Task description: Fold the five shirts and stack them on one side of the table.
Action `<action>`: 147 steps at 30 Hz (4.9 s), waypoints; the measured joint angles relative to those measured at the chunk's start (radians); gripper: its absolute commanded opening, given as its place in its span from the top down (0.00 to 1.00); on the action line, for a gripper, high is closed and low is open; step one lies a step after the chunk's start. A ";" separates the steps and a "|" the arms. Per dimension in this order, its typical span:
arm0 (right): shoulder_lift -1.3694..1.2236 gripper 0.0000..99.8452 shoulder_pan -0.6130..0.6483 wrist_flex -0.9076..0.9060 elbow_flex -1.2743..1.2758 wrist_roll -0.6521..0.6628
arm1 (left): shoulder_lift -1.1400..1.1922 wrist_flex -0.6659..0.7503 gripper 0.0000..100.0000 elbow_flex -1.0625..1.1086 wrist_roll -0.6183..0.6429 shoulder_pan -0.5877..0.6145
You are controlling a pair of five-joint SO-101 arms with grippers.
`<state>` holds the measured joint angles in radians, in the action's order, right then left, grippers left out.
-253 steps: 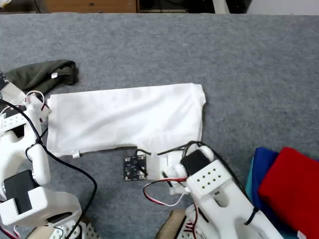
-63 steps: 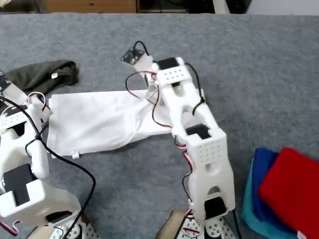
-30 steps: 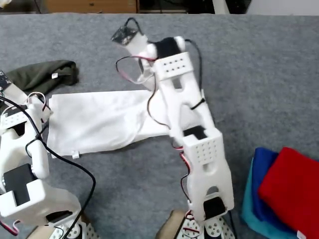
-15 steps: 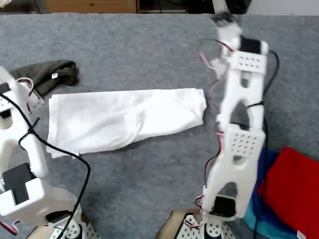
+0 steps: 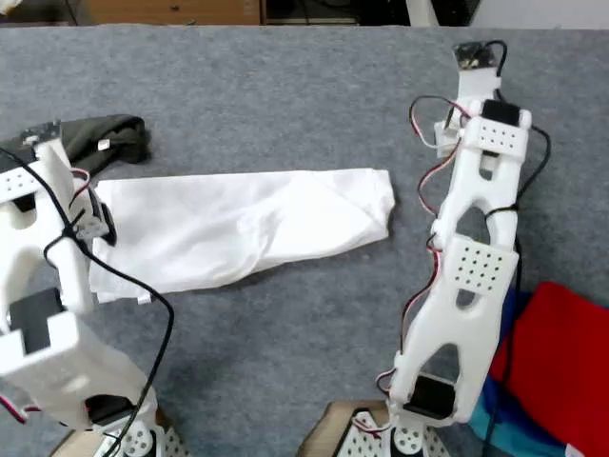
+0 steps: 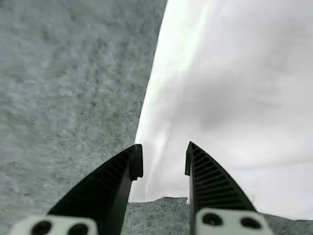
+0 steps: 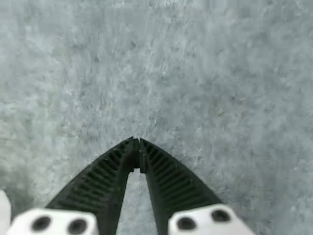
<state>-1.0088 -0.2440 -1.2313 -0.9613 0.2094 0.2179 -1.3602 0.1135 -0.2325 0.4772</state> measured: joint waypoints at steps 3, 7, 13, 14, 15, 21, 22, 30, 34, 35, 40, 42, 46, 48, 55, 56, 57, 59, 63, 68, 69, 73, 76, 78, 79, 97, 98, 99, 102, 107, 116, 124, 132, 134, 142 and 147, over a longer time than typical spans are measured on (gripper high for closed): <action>0.000 1.00 0.000 0.000 0.000 0.000 | 0.075 -0.071 0.84 -0.086 -0.011 0.000; 0.000 1.00 0.000 0.026 0.000 0.000 | 0.170 -0.170 0.84 -0.235 -0.038 0.000; 0.000 1.00 0.000 0.029 0.000 0.000 | 0.276 -0.275 0.84 -0.408 -0.038 0.000; 0.000 1.00 0.000 0.029 0.000 0.000 | 0.290 -0.279 0.84 -0.423 -0.038 0.000; 0.000 1.00 0.000 0.029 0.000 0.000 | 0.302 -0.279 0.84 -0.431 -0.038 0.000; 0.000 1.00 0.000 0.029 0.000 0.000 | 0.423 -0.253 0.84 -0.448 -0.044 0.003; 0.000 1.00 0.000 0.029 0.000 0.000 | 0.442 -0.242 0.84 -0.450 -0.044 0.009; 0.000 1.00 0.000 0.029 0.000 0.000 | 0.528 -0.219 0.84 -0.466 -0.051 0.046; 0.000 1.00 0.000 0.029 0.000 0.000 | 0.531 -0.219 0.85 -0.470 -0.051 0.046; 0.000 1.00 0.000 0.029 0.000 0.000 | 0.531 -0.219 0.85 -0.470 -0.051 0.046; 0.000 1.00 0.000 0.029 0.000 0.000 | 0.534 -0.219 0.85 -0.480 -0.049 0.046; 0.000 1.00 0.000 0.029 0.000 0.000 | 0.537 -0.219 0.89 -0.486 -0.049 0.046; 0.000 1.00 -0.014 0.031 0.000 0.000 | 0.540 -0.219 0.98 -0.493 -0.049 0.046; 0.000 1.00 -0.031 0.040 0.000 -0.028 | 0.542 -0.219 0.98 -0.494 -0.049 0.044; 0.000 1.00 -0.068 0.044 -0.052 -0.071 | 0.543 -0.212 0.98 -0.500 -0.046 -0.005; 0.000 1.00 -0.072 0.044 -0.054 -0.071 | 0.543 -0.212 0.98 -0.506 -0.046 -0.014; 0.000 1.00 -0.080 0.044 -0.054 -0.071 | 0.539 -0.212 0.98 -0.514 -0.044 -0.028; 0.000 1.00 -0.094 0.061 -0.054 -0.071 | 0.526 -0.232 0.98 -0.542 -0.028 -0.057; 0.000 1.00 -0.109 0.081 -0.054 -0.100 | 0.512 -0.276 0.98 -0.578 -0.006 -0.149; 0.000 1.00 -0.112 0.100 -0.054 -0.106 | 0.434 -0.330 0.98 -0.601 0.029 -0.330; 0.000 1.00 -0.112 0.101 -0.054 -0.106 | 0.414 -0.336 0.98 -0.615 0.043 -0.368; 0.000 1.00 -0.120 0.106 -0.054 -0.106 | 0.368 -0.344 0.98 -0.681 0.101 -0.506; 0.000 1.00 -0.120 0.106 -0.054 -0.106 | 0.367 -0.347 0.98 -0.733 0.147 -0.603; 0.000 1.00 -0.118 0.106 -0.054 -0.106 | 0.367 -0.347 0.98 -0.761 0.163 -0.667; 0.000 1.00 -0.120 0.106 -0.054 -0.106 | 0.367 -0.347 0.98 -0.773 0.164 -0.700; 0.000 1.00 -0.133 0.106 -0.054 -0.106 | 0.482 -0.344 0.98 -1.178 0.313 -0.921; 0.000 1.00 -0.133 0.106 -0.054 -0.106 | 0.500 -0.344 0.98 -1.211 0.319 -0.934; 0.000 1.00 -0.133 0.106 -0.054 -0.106 | 0.519 -0.344 0.98 -1.244 0.324 -0.947; 0.000 1.00 -0.133 0.106 -0.054 -0.106 | 0.571 -0.344 0.98 -1.324 0.331 -0.984; 0.000 1.00 -0.133 0.109 -0.054 -0.106 | 0.628 -0.344 0.98 -1.376 0.334 -1.046; -0.018 1.00 -0.133 0.109 -0.054 -0.106 | 0.671 -0.344 0.98 -1.382 0.368 -1.063; -0.021 1.00 -0.133 0.109 -0.054 -0.106 | 0.671 -0.344 0.98 -1.382 0.411 -1.077; -0.021 1.00 -0.133 0.109 -0.054 -0.106 | 0.671 -0.344 0.98 -1.382 0.411 -1.106; -0.021 1.00 -0.133 0.109 -0.054 -0.106 | 0.671 -0.331 0.96 -1.382 0.414 -1.106; -0.021 1.00 -0.133 0.109 -0.054 -0.106 | 0.671 -0.321 0.81 -1.382 0.473 -1.106; -0.021 1.00 -0.133 0.109 -0.054 -0.106 | 0.671 -0.321 0.81 -1.382 0.502 -1.106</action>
<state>-1.0303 -0.3775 -1.1224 -1.0150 0.1036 0.8884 -1.6809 -1.2689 0.2693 -0.6291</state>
